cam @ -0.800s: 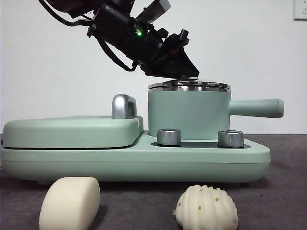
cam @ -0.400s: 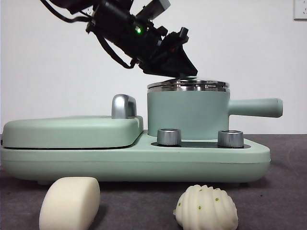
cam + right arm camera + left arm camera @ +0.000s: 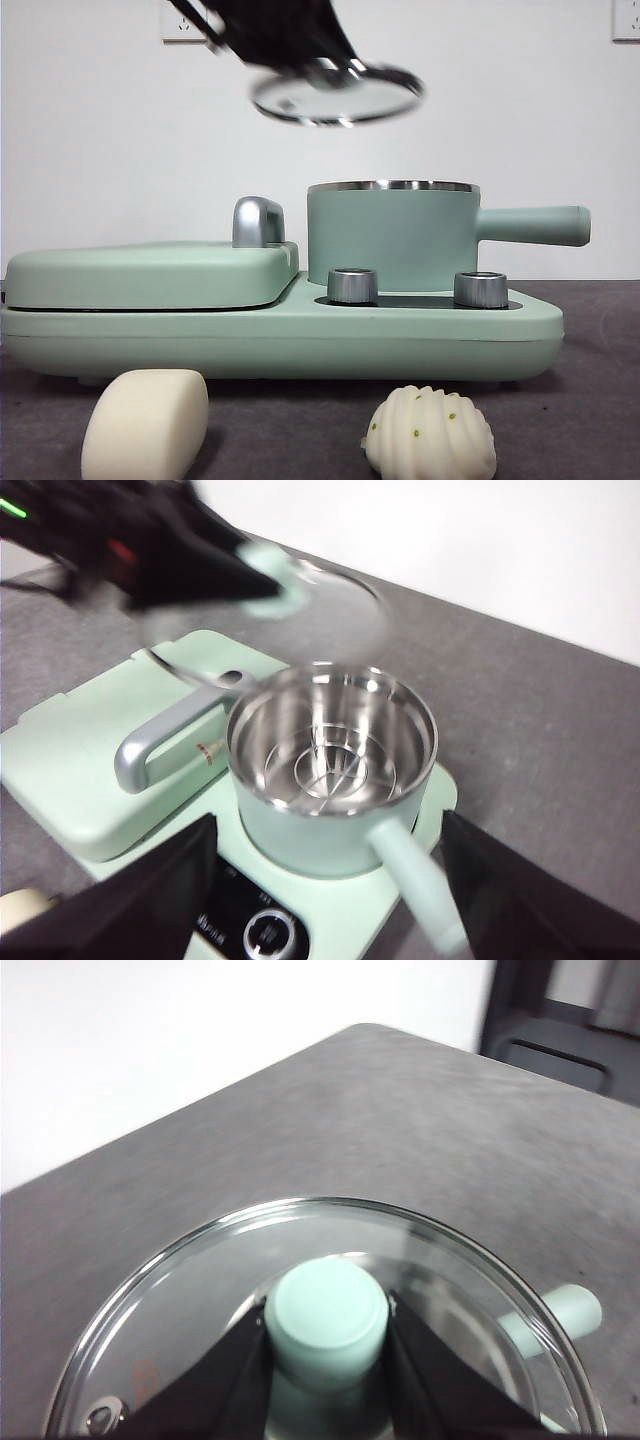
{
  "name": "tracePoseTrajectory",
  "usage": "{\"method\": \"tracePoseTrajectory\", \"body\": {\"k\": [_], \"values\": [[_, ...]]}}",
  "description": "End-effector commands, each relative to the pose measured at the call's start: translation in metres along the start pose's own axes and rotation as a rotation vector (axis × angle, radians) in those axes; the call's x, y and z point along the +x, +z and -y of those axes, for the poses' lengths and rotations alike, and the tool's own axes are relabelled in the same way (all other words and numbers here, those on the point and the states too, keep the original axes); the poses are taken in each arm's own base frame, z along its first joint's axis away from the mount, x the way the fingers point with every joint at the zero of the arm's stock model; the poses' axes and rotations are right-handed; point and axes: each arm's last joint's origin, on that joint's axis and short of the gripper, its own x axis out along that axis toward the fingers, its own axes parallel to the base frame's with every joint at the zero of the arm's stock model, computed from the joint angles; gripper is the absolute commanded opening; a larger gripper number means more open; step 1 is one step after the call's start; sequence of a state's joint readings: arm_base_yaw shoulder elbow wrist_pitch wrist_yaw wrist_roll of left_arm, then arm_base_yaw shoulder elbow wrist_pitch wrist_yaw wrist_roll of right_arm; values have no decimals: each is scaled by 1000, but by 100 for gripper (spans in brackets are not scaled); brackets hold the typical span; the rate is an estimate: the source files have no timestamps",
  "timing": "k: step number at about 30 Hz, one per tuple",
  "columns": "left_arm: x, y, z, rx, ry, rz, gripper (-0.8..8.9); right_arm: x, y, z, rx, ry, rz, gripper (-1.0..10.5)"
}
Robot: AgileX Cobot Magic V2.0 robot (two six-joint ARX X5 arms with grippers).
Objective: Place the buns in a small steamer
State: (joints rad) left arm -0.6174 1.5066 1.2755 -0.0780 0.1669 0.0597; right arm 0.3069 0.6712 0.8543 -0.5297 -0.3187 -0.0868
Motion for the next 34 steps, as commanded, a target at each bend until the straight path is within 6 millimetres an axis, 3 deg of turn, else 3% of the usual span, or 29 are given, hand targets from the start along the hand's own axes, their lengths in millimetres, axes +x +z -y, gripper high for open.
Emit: {"method": "tracePoseTrajectory", "body": {"k": [1, 4, 7, 14, 34], "values": [[-54, 39, 0, 22, 81, 127, 15, -14, 13, -4, 7, 12, 71, 356], [-94, 50, -8, 47, 142, 167, 14, -25, 20, -5, -24, -59, 127, 356], [-111, 49, -17, 31, 186, 148, 14, -30, 21, -5, -27, -120, 144, 356], [-100, 29, -25, -10, 195, -33, 14, -31, 21, -5, -24, -143, 140, 356], [-92, 29, -25, -5, 182, -23, 14, -27, 16, -4, -9, -138, 81, 356]]}}
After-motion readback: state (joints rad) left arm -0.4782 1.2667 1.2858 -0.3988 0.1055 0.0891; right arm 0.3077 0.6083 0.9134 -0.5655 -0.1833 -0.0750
